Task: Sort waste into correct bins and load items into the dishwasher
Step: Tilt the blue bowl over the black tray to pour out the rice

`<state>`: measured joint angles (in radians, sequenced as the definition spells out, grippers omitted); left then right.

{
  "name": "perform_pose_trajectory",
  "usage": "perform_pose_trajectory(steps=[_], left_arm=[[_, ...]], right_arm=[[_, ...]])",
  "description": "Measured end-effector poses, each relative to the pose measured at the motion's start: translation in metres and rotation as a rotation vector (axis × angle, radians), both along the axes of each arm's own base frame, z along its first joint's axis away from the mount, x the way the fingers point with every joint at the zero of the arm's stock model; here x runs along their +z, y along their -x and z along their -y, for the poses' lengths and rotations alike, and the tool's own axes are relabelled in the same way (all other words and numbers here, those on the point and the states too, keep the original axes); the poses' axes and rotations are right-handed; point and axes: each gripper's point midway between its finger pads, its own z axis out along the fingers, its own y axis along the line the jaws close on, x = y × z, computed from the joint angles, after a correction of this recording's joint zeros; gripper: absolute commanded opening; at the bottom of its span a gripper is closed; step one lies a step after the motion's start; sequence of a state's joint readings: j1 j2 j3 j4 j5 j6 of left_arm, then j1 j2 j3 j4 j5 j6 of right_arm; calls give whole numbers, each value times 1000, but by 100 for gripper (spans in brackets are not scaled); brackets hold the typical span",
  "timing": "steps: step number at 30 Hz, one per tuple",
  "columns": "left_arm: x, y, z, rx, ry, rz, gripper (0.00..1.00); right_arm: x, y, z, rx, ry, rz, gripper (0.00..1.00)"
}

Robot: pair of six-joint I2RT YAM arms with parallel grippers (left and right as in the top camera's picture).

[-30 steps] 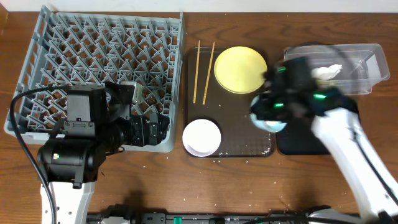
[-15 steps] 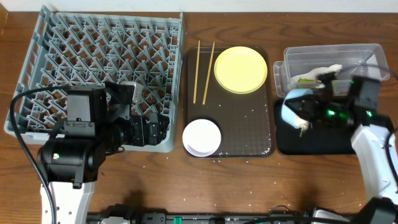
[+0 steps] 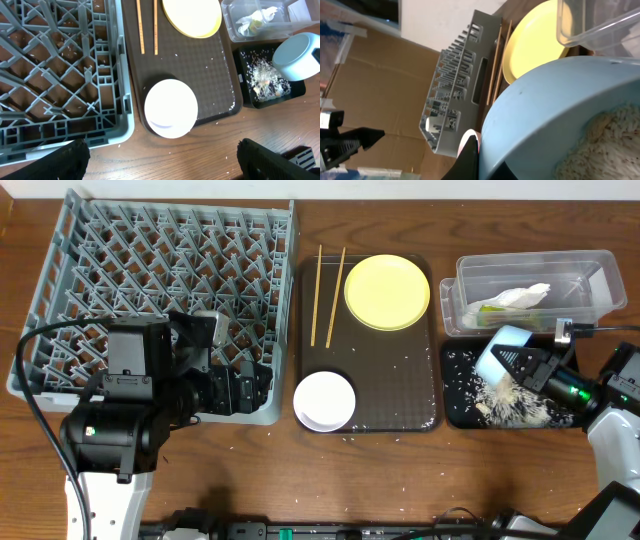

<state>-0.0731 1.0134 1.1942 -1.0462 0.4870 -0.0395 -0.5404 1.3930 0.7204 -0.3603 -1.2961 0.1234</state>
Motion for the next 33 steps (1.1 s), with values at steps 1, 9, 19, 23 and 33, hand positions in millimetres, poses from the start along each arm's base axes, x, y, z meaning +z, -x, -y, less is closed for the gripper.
perform_pose_trajectory(steps=[1,9,19,23,33], left_arm=[[0,0,0,0,0,0,96],[0,0,0,0,0,0,96],[0,0,0,0,0,0,96],[0,0,0,0,0,0,96],[0,0,0,0,0,0,96]], right_arm=[[0,1,-1,3,-1,4,1],[-7,-1,2,-28,-5,-43,1],[3,-5,3,-26,-52,-21,1],[6,-5,1,-14,-60,-6,1],[-4,0,2,-44,-89,-94,1]])
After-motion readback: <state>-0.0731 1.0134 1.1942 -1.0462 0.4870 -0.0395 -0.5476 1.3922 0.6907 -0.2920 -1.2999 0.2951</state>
